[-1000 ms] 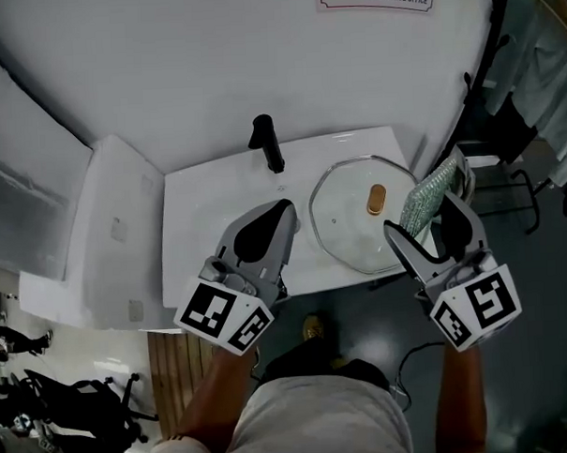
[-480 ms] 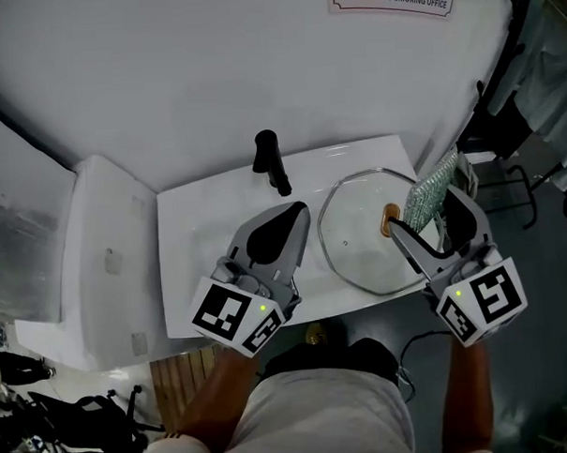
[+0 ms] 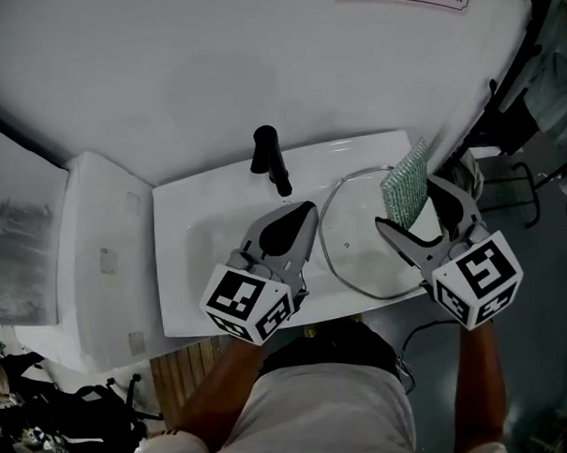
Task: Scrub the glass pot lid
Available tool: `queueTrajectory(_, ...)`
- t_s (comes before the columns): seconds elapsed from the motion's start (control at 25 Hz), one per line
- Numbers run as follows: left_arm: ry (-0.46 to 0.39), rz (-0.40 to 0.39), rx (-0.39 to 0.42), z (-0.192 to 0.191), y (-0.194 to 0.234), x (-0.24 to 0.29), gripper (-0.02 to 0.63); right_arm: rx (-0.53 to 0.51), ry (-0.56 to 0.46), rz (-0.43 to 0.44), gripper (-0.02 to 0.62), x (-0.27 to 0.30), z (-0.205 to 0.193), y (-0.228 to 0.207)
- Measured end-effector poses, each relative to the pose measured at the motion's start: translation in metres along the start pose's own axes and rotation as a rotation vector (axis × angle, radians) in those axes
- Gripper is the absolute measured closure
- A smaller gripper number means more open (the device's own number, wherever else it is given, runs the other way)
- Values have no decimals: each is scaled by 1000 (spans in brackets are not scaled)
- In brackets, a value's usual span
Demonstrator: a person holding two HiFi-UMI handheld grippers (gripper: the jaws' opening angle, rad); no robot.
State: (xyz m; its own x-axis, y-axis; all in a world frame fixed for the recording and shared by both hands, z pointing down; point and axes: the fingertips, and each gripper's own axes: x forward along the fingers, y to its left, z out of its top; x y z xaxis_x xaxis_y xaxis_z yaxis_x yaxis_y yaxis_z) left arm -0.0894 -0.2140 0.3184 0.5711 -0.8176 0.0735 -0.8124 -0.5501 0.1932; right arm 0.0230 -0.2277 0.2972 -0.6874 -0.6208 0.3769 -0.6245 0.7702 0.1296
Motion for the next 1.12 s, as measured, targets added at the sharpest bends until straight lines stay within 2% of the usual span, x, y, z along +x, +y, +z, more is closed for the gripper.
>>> queueTrajectory(0.32, 126, 80, -80, -48, 10, 13, 588, -97, 239, 187, 247, 38, -30, 1)
queueTrajectory(0.64, 246, 131, -183, -97, 28, 22, 584, -198, 437, 285, 247, 75, -61, -3)
queueTrajectory(0.68, 258, 132, -201, -103, 30, 23, 577, -221, 465, 298, 247, 81, -65, -3)
queueTrajectory(0.76, 284, 131, -238, -115, 33, 26, 514, -273, 530, 334, 247, 92, -75, -3)
queueTrajectory(0.96, 338, 130, -354, -143, 41, 28, 450, -407, 704, 440, 247, 117, -103, 4)
queueTrajectory(1.12, 385, 111, -432, -162, 42, 30, 409, -472, 796, 484, 247, 130, -122, 4)
